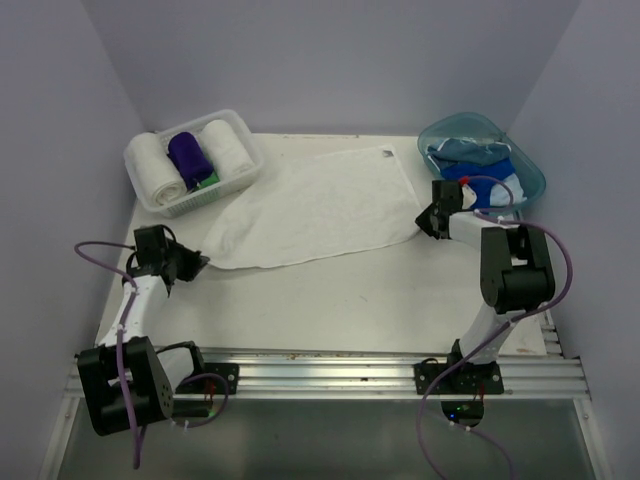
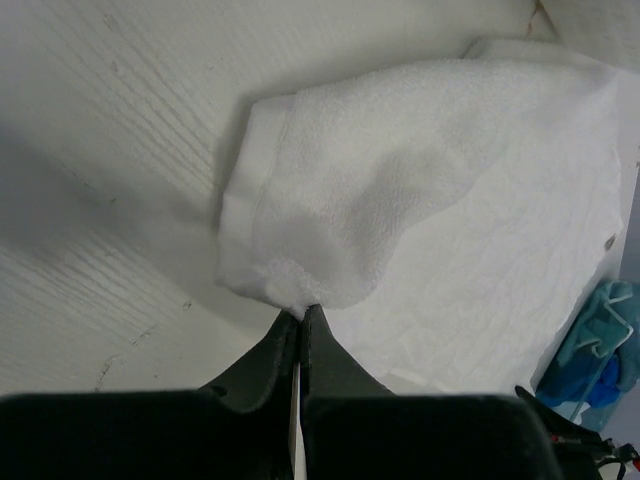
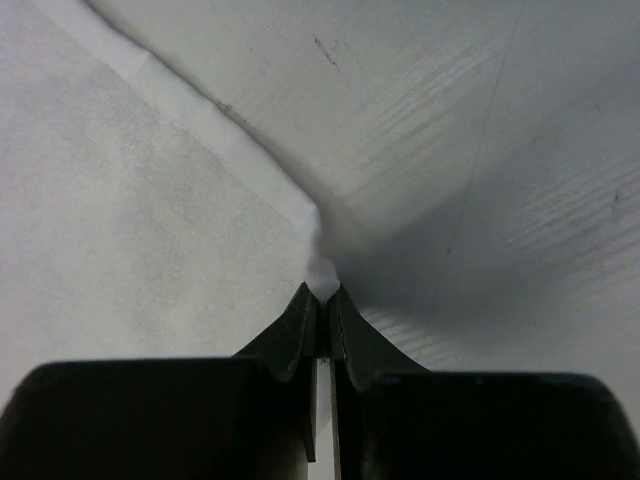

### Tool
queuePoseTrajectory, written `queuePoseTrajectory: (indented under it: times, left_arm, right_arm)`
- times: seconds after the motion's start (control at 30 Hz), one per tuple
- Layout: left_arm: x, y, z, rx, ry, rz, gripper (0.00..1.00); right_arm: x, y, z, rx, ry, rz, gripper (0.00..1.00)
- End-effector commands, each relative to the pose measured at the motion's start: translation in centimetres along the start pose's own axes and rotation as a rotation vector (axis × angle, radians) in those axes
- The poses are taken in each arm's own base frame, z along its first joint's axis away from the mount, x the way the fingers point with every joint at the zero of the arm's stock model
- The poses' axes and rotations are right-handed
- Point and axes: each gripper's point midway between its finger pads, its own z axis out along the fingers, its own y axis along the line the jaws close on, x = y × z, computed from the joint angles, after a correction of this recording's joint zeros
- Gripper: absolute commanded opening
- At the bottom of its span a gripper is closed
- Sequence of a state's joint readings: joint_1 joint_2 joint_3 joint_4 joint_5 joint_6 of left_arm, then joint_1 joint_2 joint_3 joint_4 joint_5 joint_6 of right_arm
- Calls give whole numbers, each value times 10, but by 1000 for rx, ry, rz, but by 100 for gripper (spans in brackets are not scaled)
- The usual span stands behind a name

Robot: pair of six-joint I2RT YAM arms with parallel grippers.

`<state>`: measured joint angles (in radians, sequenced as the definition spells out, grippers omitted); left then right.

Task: Roll the towels
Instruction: Flatten the towel

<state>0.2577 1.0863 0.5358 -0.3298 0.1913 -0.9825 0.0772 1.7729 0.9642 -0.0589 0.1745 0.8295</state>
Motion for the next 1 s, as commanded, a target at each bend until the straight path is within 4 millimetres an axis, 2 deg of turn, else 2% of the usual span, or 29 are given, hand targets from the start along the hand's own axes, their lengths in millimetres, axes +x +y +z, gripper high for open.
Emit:
queuePoseTrajectory:
  times: [0.0, 0.13, 0.17, 0.23, 0.27, 0.33, 0.37, 0.4, 0.43, 0.47, 0.5, 0.57, 0.63, 0.67, 0.7, 0.73, 0.77, 0.83, 0.87, 0.9, 0.97]
  left_arm:
    - [-15, -24, -7, 77, -25, 37, 0]
    - [-21, -35, -11, 90, -10, 87, 0]
    - [-27, -45, -14, 106, -17, 104, 0]
    - [-26, -48, -14, 108, 11, 135, 0]
    - [-32, -57, -17, 123, 3, 150, 0]
    - [-35, -59, -19, 120, 14, 174, 0]
    - [-39, -66, -24, 138, 4, 189, 0]
    - [-41, -66, -25, 135, 2, 207, 0]
    - [-39, -64, -28, 128, 15, 214, 0]
    - [-40, -66, -30, 127, 17, 229, 0]
    - [-39, -63, -31, 118, 23, 249, 0]
    - [-31, -52, -33, 85, 51, 263, 0]
    - [-24, -39, -33, 54, 68, 269, 0]
    - [-15, -26, -30, 32, 89, 264, 7]
    - [-11, -20, -30, 18, 100, 257, 13]
    - [-7, -14, -29, 5, 111, 251, 23]
    - [0, -5, -27, -15, 132, 241, 42]
    - [5, 5, -25, -41, 149, 227, 70]
    - [6, 7, -24, -50, 149, 222, 75]
    - [6, 10, -24, -63, 147, 212, 79]
    - [4, 17, -23, -106, 134, 200, 80]
  right_arm:
    - [-17, 9, 4, -11, -56, 41, 0]
    - [-24, 10, -16, -26, -82, 52, 0]
    - [-29, 10, -31, -42, -103, 51, 0]
    - [-28, 1, -43, -34, -113, 37, 0]
    - [-35, 3, -59, -57, -134, 39, 0]
    - [-35, -7, -72, -59, -146, 32, 0]
    - [-25, -24, -75, -29, -123, 35, 0]
    - [-29, -26, -89, -53, -141, 44, 0]
    - [-25, -32, -95, -46, -133, 43, 0]
    - [-11, -49, -98, -4, -101, 27, 0]
    - [-13, -51, -112, -19, -120, 27, 0]
    - [3, -76, -121, 36, -104, 11, 0]
    - [3, -87, -137, 40, -140, 13, 0]
    - [13, -100, -139, 71, -125, 1, 0]
    - [14, -105, -141, 83, -133, -3, 0]
    - [15, -107, -147, 75, -143, 1, 0]
    - [22, -115, -147, 93, -126, -8, 2]
    - [28, -120, -147, 103, -114, -10, 16]
    - [30, -122, -146, 109, -105, -13, 22]
    - [32, -123, -145, 112, -98, -14, 33]
    - [35, -122, -142, 110, -80, -23, 39]
